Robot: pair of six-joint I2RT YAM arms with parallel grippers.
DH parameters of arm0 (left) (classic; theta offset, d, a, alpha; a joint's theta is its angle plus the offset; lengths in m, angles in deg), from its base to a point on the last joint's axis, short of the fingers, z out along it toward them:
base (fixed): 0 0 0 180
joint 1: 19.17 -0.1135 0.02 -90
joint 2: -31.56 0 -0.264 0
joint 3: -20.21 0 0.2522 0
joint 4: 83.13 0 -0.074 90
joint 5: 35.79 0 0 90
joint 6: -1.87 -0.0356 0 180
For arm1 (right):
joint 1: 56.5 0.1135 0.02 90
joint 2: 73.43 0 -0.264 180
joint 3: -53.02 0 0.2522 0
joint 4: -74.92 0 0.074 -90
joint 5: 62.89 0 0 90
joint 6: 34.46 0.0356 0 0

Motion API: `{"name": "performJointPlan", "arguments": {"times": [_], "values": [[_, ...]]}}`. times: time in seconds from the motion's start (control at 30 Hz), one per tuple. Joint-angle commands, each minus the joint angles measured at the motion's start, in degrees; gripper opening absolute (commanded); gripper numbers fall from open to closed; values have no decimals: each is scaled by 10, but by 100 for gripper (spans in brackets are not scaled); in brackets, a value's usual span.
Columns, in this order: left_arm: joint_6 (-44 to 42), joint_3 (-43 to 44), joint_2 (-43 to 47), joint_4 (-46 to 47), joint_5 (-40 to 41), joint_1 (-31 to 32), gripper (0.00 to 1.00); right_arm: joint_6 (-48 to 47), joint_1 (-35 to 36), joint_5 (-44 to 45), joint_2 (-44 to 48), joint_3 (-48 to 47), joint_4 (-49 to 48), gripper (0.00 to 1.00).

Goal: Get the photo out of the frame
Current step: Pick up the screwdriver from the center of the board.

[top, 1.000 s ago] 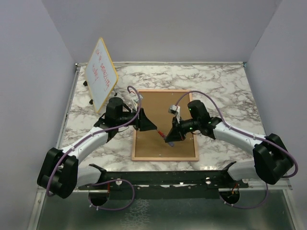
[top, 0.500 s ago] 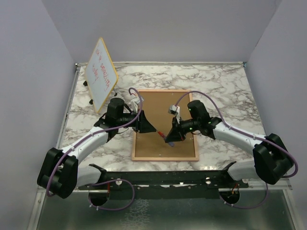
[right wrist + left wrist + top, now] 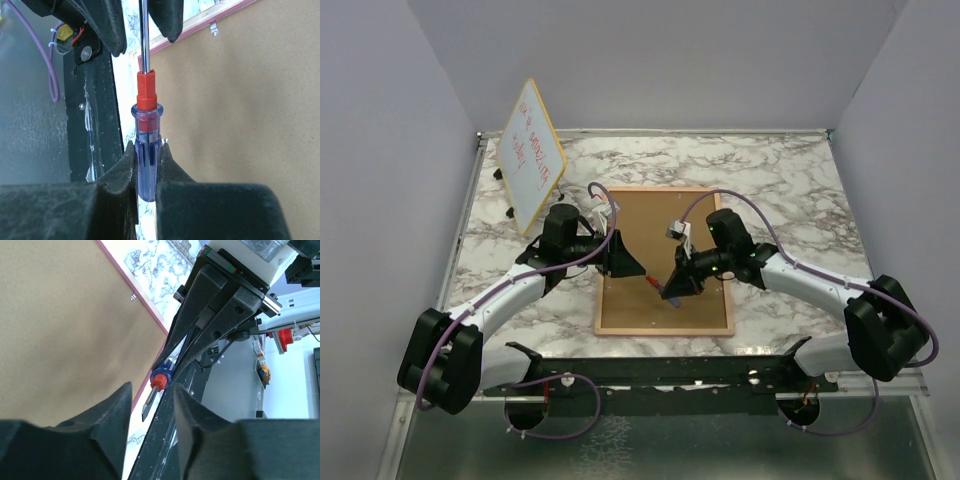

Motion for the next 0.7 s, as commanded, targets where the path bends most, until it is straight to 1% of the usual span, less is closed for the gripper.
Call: {"name": "performJointPlan", "arguments": {"times": [0.0, 0.17, 0.2, 0.3, 0.4, 0.6, 0.67], "values": [[-11, 17, -4, -8, 3, 0, 35, -7, 4, 5, -13, -17, 5, 1], [-15, 18, -3, -13, 5, 0, 15, -9, 4, 4, -10, -14, -2, 1], [-15, 18, -3, -14, 6, 0, 13, -10, 4, 4, -10, -13, 0, 1], [-17, 18, -2, -15, 11, 0, 10, -11, 4, 6, -12, -14, 8, 1], [-19, 18, -2, -15, 12, 0, 1, -11, 4, 5, -18, -17, 17, 1], [-21, 13, 4, -7, 9, 0, 0, -6, 4, 11, -18, -18, 19, 1], [-21, 10, 10, -2, 10, 0, 0, -1, 4, 24, -17, -21, 20, 5]]}}
